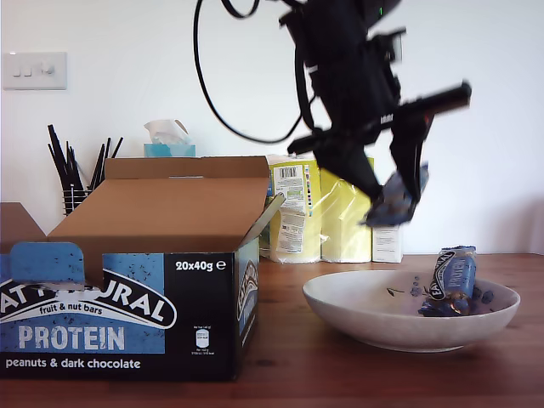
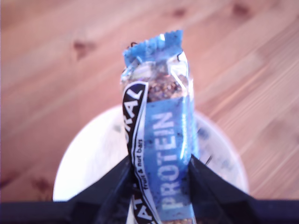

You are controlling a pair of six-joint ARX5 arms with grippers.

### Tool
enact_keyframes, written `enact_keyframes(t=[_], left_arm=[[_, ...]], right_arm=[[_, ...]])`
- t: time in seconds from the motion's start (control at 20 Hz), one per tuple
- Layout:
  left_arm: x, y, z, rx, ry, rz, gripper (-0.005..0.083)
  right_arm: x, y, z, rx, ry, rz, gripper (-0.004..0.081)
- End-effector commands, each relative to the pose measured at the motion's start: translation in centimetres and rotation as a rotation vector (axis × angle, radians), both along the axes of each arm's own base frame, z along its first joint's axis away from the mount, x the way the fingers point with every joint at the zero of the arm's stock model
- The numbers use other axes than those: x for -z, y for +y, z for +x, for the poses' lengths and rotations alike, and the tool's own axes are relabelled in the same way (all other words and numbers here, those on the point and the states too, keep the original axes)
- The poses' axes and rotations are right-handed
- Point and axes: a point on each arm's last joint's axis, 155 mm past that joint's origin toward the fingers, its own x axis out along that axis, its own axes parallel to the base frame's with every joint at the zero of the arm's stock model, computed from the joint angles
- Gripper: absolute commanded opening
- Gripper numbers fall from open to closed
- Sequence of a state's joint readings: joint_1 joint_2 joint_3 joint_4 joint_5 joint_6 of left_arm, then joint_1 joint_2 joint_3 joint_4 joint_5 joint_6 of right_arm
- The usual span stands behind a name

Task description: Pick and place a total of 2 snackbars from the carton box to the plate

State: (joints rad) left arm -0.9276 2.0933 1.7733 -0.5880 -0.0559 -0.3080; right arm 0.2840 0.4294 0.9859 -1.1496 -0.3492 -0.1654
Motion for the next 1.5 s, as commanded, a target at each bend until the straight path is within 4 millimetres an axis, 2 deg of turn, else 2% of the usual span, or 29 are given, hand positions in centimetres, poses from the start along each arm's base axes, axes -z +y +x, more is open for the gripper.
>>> enact_keyframes(t=[0.0, 0.15, 0.5, 0.55, 0.7, 1.2, 1.35, 1.45], left_arm=[[3.4, 0.3, -0.2, 0.0, 0.04, 0.061, 0.0128], [4.7, 0.6, -0.3, 0.013, 0.049, 0.096, 0.0128], [4.9, 0.7, -0.4, 0.035, 0.045, 0.115, 0.0133], [4.9, 0.8, -0.4, 0.035, 0.046, 0.115, 0.0153], [4.9, 0.7, -0.4, 0.034, 0.044, 0.114, 0.0313], [4.8, 0.6, -0.3, 0.042, 0.038, 0.111, 0.033], [4.8, 0.6, -0.3, 0.056, 0.031, 0.117, 0.042], [4.8, 0.6, -0.3, 0.056, 0.03, 0.116, 0.0419]], right_arm=[[0.4, 0.1, 0.1, -0.01, -0.001, -0.01, -0.0013], [0.4, 0.1, 0.1, -0.011, -0.002, -0.011, -0.0013], [0.4, 0.1, 0.1, -0.012, -0.003, -0.011, -0.0013], [0.4, 0.1, 0.1, -0.012, -0.003, -0.011, -0.0013], [0.3, 0.1, 0.2, -0.012, -0.009, -0.009, -0.0013], [-0.3, 0.2, 0.6, -0.011, -0.039, -0.001, -0.0013], [-0.3, 0.2, 0.6, -0.011, -0.039, -0.001, -0.0013], [-0.3, 0.2, 0.6, -0.012, -0.039, -0.001, -0.0013]])
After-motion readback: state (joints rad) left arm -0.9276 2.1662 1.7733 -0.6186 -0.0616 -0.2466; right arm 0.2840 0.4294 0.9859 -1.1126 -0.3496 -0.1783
